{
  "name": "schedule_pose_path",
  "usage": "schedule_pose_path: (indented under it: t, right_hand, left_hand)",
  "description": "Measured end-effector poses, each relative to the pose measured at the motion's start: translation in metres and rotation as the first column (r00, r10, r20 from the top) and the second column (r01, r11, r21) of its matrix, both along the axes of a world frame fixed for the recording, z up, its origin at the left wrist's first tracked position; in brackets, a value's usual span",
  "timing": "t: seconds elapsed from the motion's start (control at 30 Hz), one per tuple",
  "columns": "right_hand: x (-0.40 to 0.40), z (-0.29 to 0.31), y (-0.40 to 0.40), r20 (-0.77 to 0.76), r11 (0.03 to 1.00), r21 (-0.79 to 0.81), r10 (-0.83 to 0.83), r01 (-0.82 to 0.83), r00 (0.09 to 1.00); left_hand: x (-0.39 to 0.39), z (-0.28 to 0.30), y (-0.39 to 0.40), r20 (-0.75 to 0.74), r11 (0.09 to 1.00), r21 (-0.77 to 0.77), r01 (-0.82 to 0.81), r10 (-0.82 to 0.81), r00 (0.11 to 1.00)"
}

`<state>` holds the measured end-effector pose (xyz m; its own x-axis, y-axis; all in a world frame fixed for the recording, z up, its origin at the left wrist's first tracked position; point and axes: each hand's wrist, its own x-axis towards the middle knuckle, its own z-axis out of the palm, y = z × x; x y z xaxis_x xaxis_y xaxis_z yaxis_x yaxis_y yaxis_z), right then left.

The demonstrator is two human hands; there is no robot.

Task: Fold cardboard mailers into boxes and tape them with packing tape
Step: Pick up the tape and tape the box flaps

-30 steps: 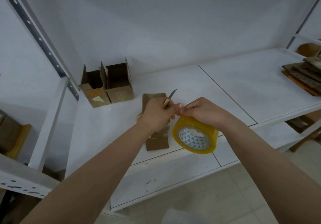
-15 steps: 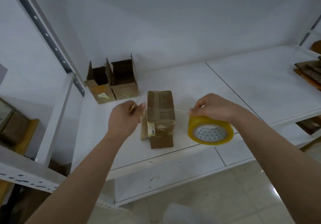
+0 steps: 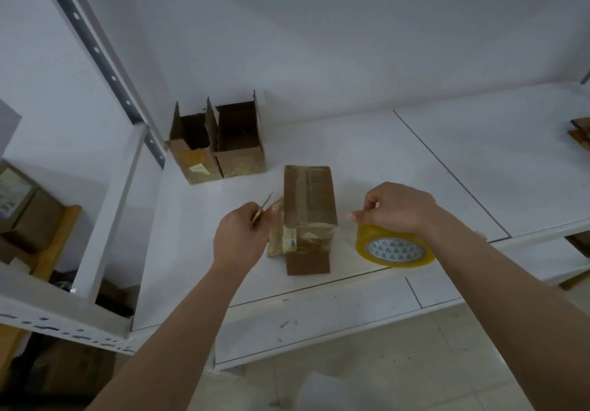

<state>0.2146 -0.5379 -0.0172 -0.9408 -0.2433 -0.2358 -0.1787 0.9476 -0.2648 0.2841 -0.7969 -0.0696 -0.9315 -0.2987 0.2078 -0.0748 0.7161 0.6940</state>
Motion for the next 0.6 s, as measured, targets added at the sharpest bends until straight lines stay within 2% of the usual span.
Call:
schedule_pose_path:
  t: [0.13,0.27,0.6]
  right_hand:
    - [-0.001,-0.013,-0.009,-0.005,0.990,0.138,0.008,-0.007,1.000]
    - [-0.001,-0.023,-0.019,0.017,0.993,0.120,0.012,-0.014,1.000]
    - [-0.002,-0.025,-0.027,-0.001,0.991,0.135,0.022,-0.021,1.000]
  left_hand:
    - [0.001,-0.024,0.006,0.091,0.992,0.125,-0.005,-0.007,0.996]
    - [0.003,-0.041,0.015,0.142,0.932,0.357,-0.065,0.015,0.990]
    - [0.010,-0.052,0.034,0.138,0.841,0.518,-0.157,0.099,0.986]
